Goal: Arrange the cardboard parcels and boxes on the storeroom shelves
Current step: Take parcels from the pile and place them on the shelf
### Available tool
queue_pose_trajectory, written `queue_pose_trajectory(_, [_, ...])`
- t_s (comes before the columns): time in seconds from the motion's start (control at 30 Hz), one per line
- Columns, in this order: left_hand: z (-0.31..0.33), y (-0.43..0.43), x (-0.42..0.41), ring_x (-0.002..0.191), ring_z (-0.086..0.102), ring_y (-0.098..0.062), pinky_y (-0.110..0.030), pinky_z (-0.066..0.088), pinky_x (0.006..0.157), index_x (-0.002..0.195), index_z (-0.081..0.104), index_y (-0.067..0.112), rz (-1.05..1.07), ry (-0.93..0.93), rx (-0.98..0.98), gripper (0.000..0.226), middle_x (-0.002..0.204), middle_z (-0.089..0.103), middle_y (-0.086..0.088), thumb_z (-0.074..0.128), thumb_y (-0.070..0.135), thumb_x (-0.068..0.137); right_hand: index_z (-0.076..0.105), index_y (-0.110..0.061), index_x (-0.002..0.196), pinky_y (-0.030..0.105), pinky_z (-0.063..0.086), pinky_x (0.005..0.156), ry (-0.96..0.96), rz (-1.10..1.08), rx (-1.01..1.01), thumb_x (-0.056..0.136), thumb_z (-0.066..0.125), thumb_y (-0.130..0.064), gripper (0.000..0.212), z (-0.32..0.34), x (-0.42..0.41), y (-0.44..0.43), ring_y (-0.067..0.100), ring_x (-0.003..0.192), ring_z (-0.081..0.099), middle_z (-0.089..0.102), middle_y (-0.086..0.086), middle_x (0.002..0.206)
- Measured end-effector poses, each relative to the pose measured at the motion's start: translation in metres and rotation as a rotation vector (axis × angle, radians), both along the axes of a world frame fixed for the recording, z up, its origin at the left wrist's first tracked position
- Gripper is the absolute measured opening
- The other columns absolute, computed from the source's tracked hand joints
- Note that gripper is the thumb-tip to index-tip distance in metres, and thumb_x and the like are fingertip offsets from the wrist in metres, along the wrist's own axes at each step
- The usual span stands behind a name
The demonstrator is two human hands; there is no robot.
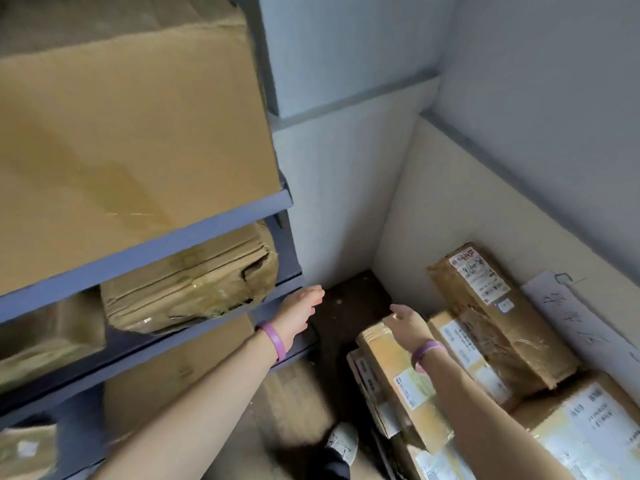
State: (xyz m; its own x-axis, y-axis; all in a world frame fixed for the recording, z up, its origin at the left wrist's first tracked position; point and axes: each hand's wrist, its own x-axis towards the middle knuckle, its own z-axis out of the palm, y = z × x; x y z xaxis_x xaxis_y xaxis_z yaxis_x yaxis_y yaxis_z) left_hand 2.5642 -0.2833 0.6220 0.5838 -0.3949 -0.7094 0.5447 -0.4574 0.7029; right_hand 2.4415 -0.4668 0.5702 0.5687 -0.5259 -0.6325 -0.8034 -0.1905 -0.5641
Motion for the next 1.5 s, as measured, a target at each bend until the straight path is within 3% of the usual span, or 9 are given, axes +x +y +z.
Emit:
queue_pose_trajectory(0.2, [0.046,0.140,-0.017,0.107,0.045,-0.015,-0.030,0.036,0.079,0.110,0.055,0.034,0.168,-0.066,-0.058,0.032,0.118,0.054,0.004,0.059,0.049,0.083,0.050,0.000,0.139,0.033,0.038,0.108,-0.136,0.264,-0.028,0.098,0.058,-0.017,0.045,0.047,0.045,0.126,0.029,0.128,0.053,0.057,0.014,0.139])
queue_pose_trajectory(0.4, [0.071,0.314,-0.051,0.120,0.049,-0.015,-0.034,0.033,0.099,0.135,0.050,0.033,0.419,-0.181,-0.081,0.046,0.131,0.056,0.005,0.058,0.049,0.093,0.050,-0.017,0.106,0.017,0.034,0.063,-0.269,0.562,-0.034,0.099,0.054,-0.019,0.008,0.089,0.064,0.290,0.014,0.096,0.045,0.051,0.000,0.104])
queue_pose_trajectory(0.53, [0.088,0.432,-0.086,0.127,0.047,-0.017,-0.035,0.033,0.102,0.143,0.046,0.031,0.612,-0.230,-0.053,0.042,0.144,0.053,0.003,0.047,0.043,0.103,0.054,-0.008,0.122,0.023,0.032,0.085,-0.378,0.764,-0.007,0.093,0.062,-0.037,0.042,0.114,0.070,0.412,0.016,0.096,0.055,0.053,-0.002,0.105])
queue_pose_trajectory(0.7, [0.115,0.571,-0.144,0.135,0.045,-0.021,-0.031,0.034,0.100,0.135,0.050,0.024,0.923,-0.291,-0.054,0.033,0.139,0.053,0.000,0.046,0.037,0.105,0.042,-0.006,0.146,0.022,0.035,0.090,-0.393,1.011,0.029,0.100,0.058,-0.029,0.054,0.141,0.061,0.571,0.027,0.130,0.050,0.051,0.011,0.142])
queue_pose_trajectory(0.93, [0.143,0.729,-0.242,0.094,0.059,-0.010,-0.025,0.041,0.071,0.102,0.061,0.024,1.318,-0.357,-0.013,0.019,0.106,0.066,0.005,0.046,0.035,0.104,0.043,-0.022,0.118,0.030,0.042,0.095,-0.420,1.370,0.160,0.097,0.063,-0.020,0.029,0.166,0.032,0.772,0.016,0.102,0.047,0.050,0.000,0.111])
queue_pose_trajectory(1.03, [0.146,0.779,-0.274,0.112,0.054,-0.018,-0.031,0.038,0.084,0.119,0.061,0.022,1.454,-0.361,-0.003,0.025,0.127,0.061,-0.001,0.046,0.035,0.104,0.051,-0.008,0.124,0.023,0.039,0.080,-0.455,1.474,0.201,0.096,0.063,-0.008,0.031,0.165,0.017,0.845,0.019,0.101,0.053,0.055,0.004,0.107])
queue_pose_trajectory(1.2, [0.133,0.856,-0.312,0.135,0.045,-0.029,-0.041,0.033,0.106,0.138,0.053,0.017,1.653,-0.375,0.019,0.037,0.143,0.053,-0.007,0.046,0.030,0.105,0.051,-0.002,0.138,0.029,0.040,0.093,-0.413,1.648,0.295,0.097,0.060,-0.018,0.045,0.167,-0.006,0.952,0.022,0.114,0.054,0.056,0.008,0.119])
queue_pose_trajectory(1.33, [0.124,0.917,-0.307,0.138,0.044,-0.029,-0.043,0.033,0.108,0.140,0.053,0.019,1.732,-0.354,0.042,0.039,0.146,0.053,-0.006,0.047,0.033,0.104,0.045,-0.010,0.145,0.029,0.038,0.097,-0.383,1.803,0.319,0.097,0.057,-0.026,0.053,0.159,0.002,1.026,0.025,0.133,0.048,0.050,0.009,0.146])
queue_pose_trajectory(1.5, [0.122,0.981,-0.252,0.136,0.045,-0.028,-0.039,0.034,0.102,0.138,0.054,0.016,1.750,-0.300,0.072,0.036,0.144,0.054,-0.007,0.046,0.029,0.105,0.043,-0.009,0.147,0.031,0.041,0.101,-0.372,1.789,0.354,0.098,0.057,-0.025,0.053,0.156,0.049,1.087,0.026,0.135,0.047,0.050,0.008,0.145])
